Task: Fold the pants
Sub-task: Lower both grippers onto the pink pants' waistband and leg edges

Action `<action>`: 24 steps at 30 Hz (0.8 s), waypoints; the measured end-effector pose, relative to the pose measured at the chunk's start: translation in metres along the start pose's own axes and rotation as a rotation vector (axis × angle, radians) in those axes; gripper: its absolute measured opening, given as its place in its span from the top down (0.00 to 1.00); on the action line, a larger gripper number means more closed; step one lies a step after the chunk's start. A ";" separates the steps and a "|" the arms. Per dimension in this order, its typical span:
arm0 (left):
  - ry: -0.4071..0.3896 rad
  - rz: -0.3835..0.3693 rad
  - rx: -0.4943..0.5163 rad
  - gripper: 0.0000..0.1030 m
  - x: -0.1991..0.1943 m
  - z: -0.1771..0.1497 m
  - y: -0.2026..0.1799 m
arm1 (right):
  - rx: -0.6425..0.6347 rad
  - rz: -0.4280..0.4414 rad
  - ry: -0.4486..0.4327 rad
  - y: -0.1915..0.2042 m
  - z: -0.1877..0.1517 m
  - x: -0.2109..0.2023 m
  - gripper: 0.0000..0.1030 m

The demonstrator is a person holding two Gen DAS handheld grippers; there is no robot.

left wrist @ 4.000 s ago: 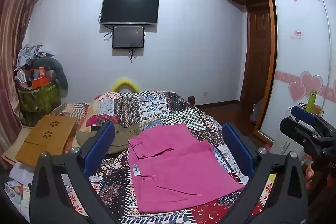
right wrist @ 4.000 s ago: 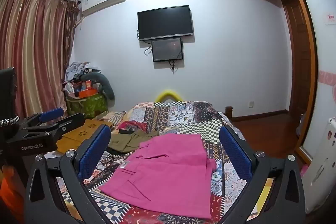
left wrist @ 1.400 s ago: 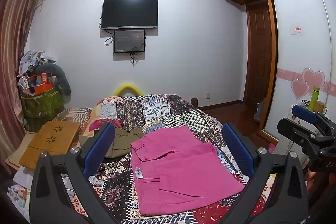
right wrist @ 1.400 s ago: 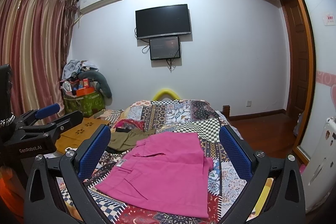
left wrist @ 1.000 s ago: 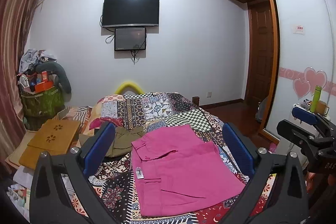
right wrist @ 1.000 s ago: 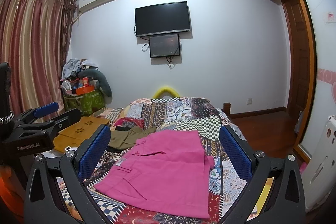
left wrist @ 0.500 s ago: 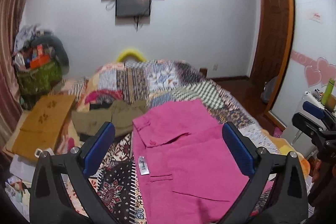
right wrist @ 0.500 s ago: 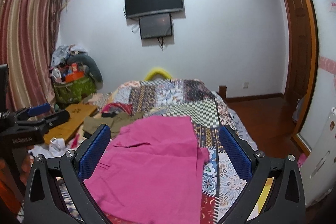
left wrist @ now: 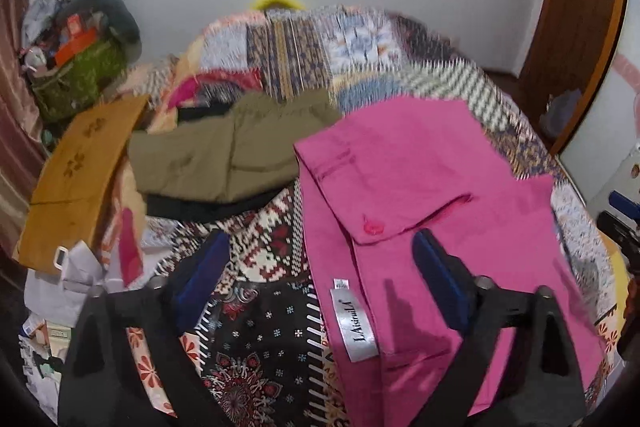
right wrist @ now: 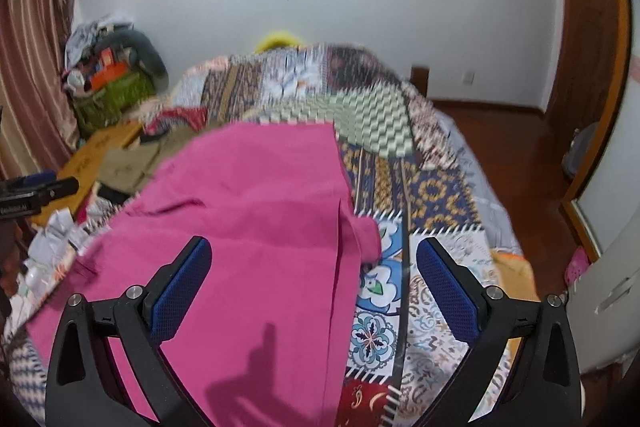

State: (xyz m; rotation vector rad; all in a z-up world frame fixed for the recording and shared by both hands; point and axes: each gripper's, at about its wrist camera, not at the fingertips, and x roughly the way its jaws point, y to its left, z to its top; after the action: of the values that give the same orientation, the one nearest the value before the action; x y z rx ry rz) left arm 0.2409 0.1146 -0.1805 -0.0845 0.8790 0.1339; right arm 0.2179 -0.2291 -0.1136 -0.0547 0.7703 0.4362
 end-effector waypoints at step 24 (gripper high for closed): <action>0.209 -0.183 0.083 0.57 0.060 -0.011 -0.030 | 0.132 0.224 0.256 -0.033 -0.012 0.090 0.80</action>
State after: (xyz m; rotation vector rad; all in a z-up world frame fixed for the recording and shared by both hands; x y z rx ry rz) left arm 0.2745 0.0883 -0.2335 -0.1023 1.0794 -0.0837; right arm 0.2804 -0.2286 -0.1875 0.1023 1.0616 0.5964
